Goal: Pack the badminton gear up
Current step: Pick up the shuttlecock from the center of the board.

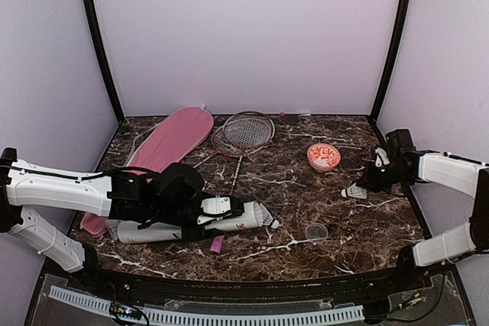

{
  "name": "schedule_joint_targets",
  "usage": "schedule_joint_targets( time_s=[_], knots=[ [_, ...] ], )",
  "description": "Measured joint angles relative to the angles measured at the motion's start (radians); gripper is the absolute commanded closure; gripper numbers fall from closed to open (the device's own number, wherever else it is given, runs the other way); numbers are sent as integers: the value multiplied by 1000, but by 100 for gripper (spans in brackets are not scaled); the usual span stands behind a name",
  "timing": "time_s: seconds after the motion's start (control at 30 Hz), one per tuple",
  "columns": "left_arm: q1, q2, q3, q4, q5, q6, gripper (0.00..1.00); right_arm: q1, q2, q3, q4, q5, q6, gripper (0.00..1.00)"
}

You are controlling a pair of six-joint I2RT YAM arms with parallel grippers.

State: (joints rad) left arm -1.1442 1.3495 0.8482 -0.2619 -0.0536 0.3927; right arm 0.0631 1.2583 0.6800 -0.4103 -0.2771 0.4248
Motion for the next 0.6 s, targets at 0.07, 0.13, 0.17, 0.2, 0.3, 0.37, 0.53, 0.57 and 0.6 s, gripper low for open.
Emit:
schedule_joint_targets(
  time_s=[0.07,0.13,0.17,0.2,0.3,0.37,0.53,0.57,0.6],
  knots=[
    [0,0,0,0,-1,0,44,0,0,-4,12,-9,0,96],
    [-2,0,0,0,-3,0,44,0,2,-14,29,-19,0,96],
    [-3,0,0,0,-4,0,44,0,5,-18,33,-20,0,96],
    [-5,0,0,0,-5,0,44,0,8,-23,40,-22,1,95],
    [-6,0,0,0,-7,0,44,0,18,-39,58,-31,5,91],
    [-6,0,0,0,-8,0,44,0,23,-49,73,-37,6,88],
    [-6,0,0,0,-8,0,44,0,49,-68,105,-43,17,85],
    [-8,0,0,0,-9,0,44,0,55,-74,115,-44,19,85],
    [-8,0,0,0,-10,0,44,0,60,-78,120,-45,20,85]
  ],
)
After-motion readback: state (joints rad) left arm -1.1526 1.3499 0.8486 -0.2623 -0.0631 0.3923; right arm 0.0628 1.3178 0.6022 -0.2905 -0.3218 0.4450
